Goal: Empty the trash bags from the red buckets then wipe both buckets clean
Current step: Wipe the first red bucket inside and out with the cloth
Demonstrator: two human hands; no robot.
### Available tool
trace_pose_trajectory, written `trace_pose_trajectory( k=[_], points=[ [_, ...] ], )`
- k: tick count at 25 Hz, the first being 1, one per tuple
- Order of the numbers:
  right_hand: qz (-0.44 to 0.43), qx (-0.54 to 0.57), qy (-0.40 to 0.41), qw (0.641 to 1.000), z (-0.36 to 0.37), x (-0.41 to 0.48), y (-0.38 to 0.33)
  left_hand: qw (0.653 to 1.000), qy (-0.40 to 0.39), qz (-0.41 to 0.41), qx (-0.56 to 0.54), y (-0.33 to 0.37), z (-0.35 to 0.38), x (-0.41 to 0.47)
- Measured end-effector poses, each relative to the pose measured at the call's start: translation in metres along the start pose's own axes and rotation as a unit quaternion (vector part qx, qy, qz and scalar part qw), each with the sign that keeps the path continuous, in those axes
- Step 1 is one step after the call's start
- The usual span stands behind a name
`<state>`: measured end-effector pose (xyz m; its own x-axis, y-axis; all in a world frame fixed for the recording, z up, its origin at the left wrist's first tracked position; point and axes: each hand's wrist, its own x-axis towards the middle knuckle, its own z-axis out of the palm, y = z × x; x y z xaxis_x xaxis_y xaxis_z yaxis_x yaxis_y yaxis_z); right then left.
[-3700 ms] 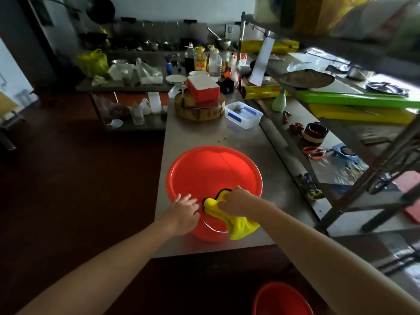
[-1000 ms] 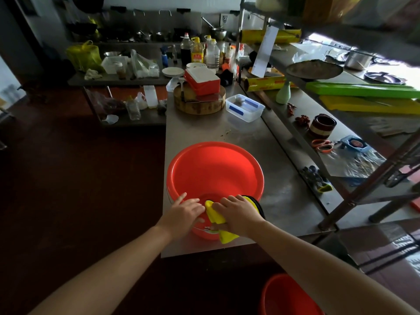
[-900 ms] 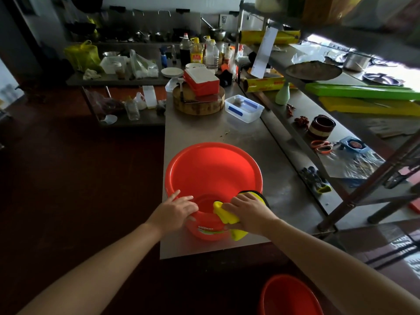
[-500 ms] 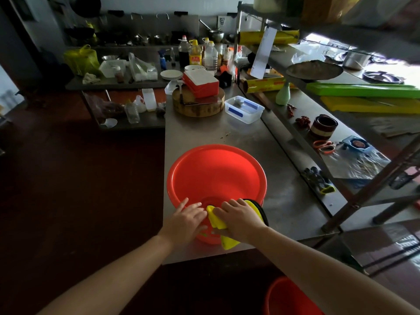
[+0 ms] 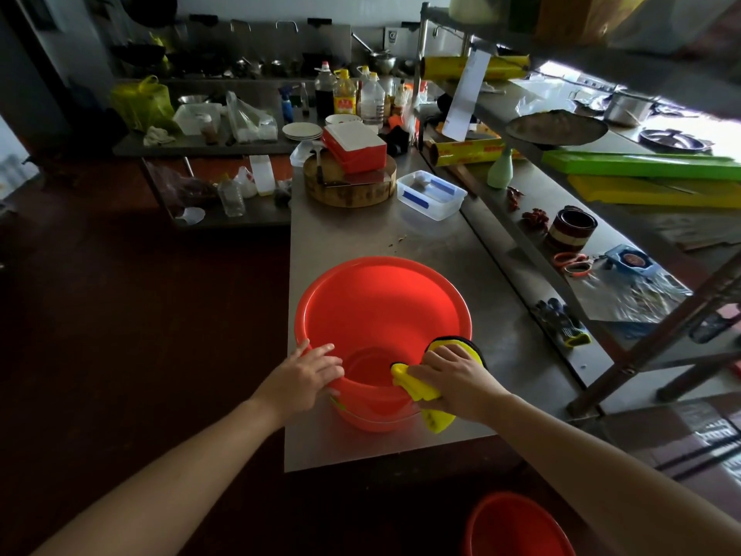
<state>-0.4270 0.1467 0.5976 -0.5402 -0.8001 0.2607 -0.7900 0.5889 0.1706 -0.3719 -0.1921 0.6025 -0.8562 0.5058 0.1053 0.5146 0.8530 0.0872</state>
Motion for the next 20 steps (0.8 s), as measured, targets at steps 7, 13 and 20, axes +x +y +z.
trace_pose_trajectory(
  k=[7, 13, 20],
  points=[
    [0.015, 0.014, -0.024, 0.999, -0.010, 0.005, -0.013, 0.999, 0.049, -0.018, 0.000, 0.037, 0.022, 0.008],
    [0.001, 0.094, 0.041, 0.995, -0.013, -0.001, -0.007, 0.997, 0.065, -0.030, -0.005, 0.035, 0.018, 0.012],
    [0.147, 0.166, 0.007, 0.975, -0.023, 0.004, 0.001, 0.992, 0.077, -0.081, -0.064, 0.044, 0.016, 0.044]
  ],
)
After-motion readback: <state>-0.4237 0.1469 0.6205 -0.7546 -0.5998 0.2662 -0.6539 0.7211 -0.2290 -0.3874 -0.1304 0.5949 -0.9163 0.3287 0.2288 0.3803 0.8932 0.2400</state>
